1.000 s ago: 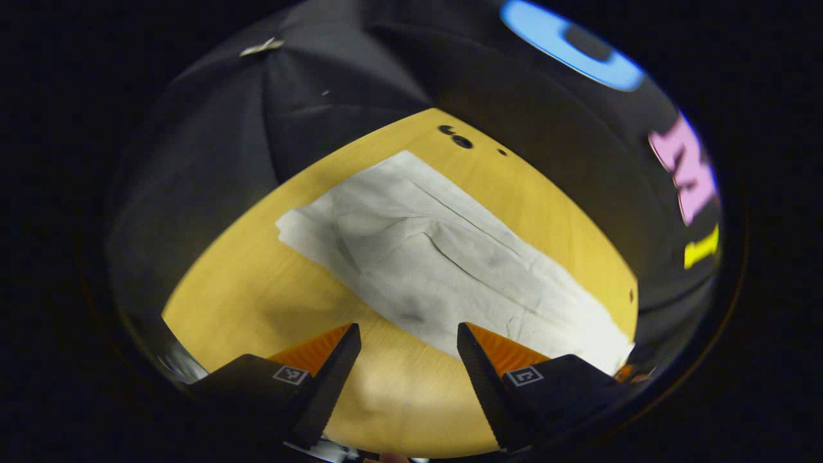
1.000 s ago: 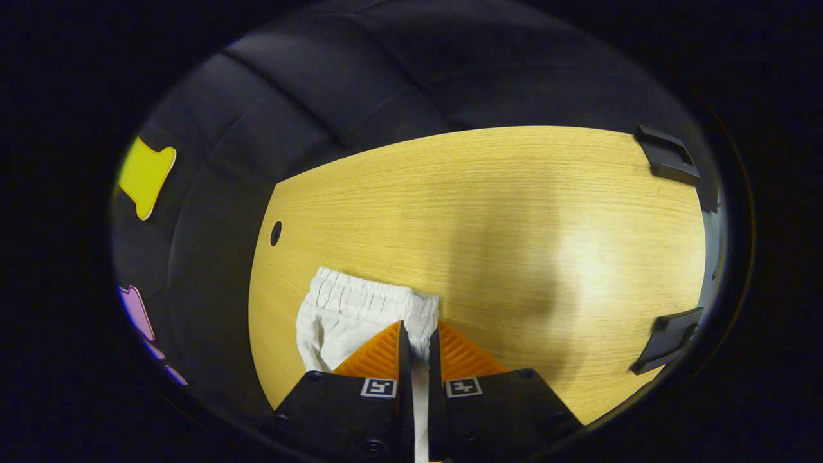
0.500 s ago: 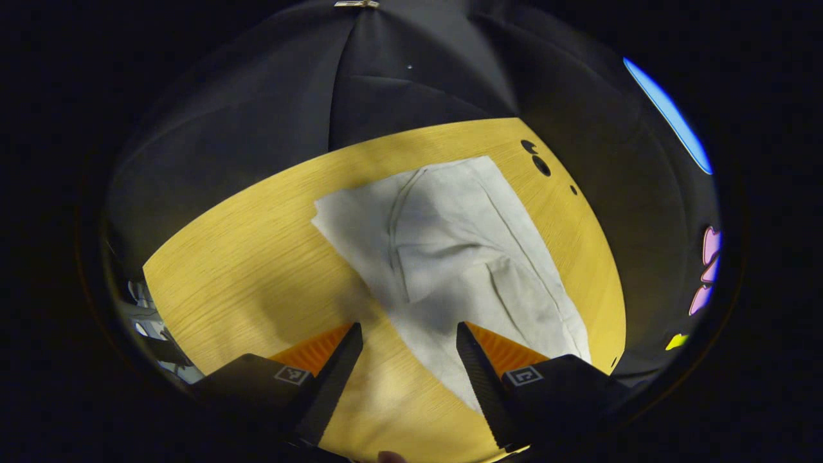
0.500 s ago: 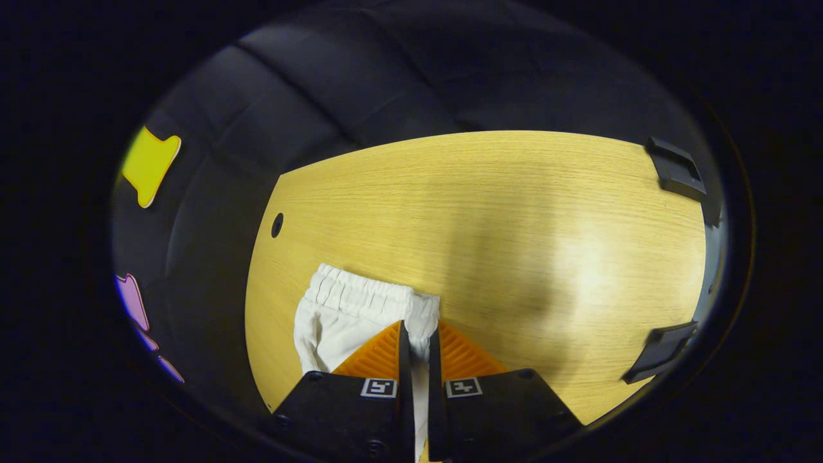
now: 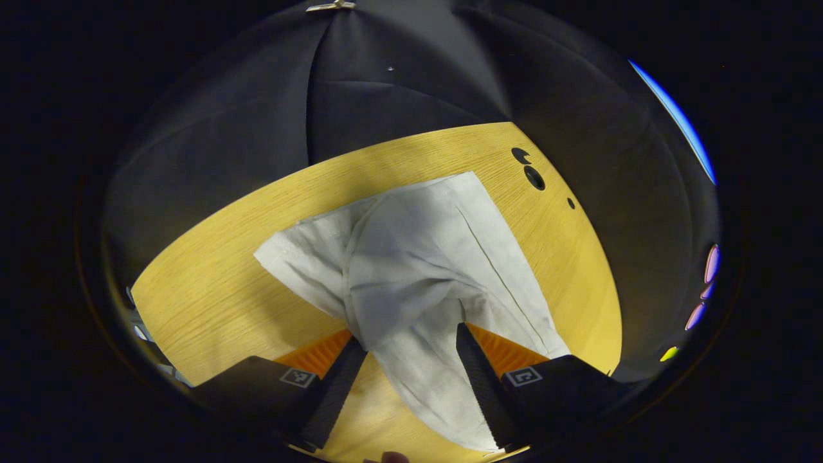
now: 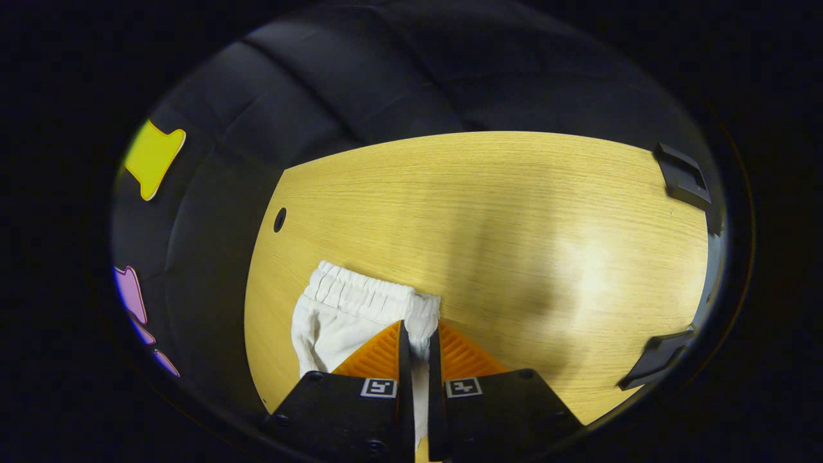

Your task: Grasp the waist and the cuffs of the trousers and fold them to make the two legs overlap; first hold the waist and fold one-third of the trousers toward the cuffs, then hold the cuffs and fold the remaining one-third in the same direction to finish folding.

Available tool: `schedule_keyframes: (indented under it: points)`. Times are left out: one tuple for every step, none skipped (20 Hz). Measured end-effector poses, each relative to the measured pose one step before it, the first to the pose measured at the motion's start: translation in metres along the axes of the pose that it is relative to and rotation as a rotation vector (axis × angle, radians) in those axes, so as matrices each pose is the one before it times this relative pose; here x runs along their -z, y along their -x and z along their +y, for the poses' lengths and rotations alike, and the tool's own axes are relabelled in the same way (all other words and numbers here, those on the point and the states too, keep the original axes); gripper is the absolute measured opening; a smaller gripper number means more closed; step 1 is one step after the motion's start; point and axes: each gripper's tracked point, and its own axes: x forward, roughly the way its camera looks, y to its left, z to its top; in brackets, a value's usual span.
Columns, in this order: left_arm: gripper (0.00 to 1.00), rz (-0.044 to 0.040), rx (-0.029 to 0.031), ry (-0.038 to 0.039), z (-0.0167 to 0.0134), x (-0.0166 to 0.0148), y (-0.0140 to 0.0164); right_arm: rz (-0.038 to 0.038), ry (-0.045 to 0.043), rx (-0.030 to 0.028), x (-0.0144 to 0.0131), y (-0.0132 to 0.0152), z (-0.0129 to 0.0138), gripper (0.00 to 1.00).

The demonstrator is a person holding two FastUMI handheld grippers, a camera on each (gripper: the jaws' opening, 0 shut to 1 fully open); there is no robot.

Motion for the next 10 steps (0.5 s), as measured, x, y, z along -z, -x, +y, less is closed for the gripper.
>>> schedule_keyframes:
  points:
    - [0.89,0.00889,-0.03358,-0.00706,-0.00319,0.00013,-0.00406,-0.00159,0.00414,0.0005,0.00007,-0.00042,-0.00008,0.13]
    - [0.91,0.00717,-0.0324,-0.0101,-0.00271,-0.00075,-0.00403,-0.00096,0.00494,0.00007,-0.0002,-0.00012,-0.00014,0.13]
    - [0.89,0.00456,-0.0338,-0.02063,-0.00165,0.00002,-0.00081,-0.00004,0.00398,-0.00042,0.00014,0.00005,-0.00018,0.13]
    - [0.91,0.00395,-0.03599,-0.02847,-0.00013,0.00073,-0.00173,-0.00068,0.00154,-0.00101,-0.00009,-0.00013,0.00014,0.13]
    - [0.9,0.00101,-0.04606,-0.0314,0.00047,-0.00049,-0.00295,0.00047,0.00098,-0.00173,0.00017,0.00037,-0.00001,0.13]
    - [0.89,0.02239,-0.06522,-0.02889,0.00646,0.00359,-0.00478,0.00036,0.00061,-0.00136,-0.00011,-0.00008,0.00004,0.13]
    - [0.82,-0.00221,-0.02145,-0.01451,-0.00386,0.00073,0.00346,0.00063,0.00154,-0.00128,-0.00012,0.0001,0.00034,0.13]
    - [0.73,-0.00788,-0.00488,-0.00139,-0.00299,-0.00255,-0.00058,-0.00045,0.00135,-0.00107,0.00011,-0.00058,-0.00042,0.13]
    - [0.7,-0.00244,-0.00201,0.01023,-0.00113,0.00369,0.00177,0.00021,0.00004,-0.0012,-0.00004,-0.00007,0.00036,0.13]
    - [0.66,-0.0091,0.00252,0.00798,-0.00021,-0.00012,-0.00104,0.00004,-0.00025,-0.00099,-0.00001,0.00031,-0.00004,0.13]
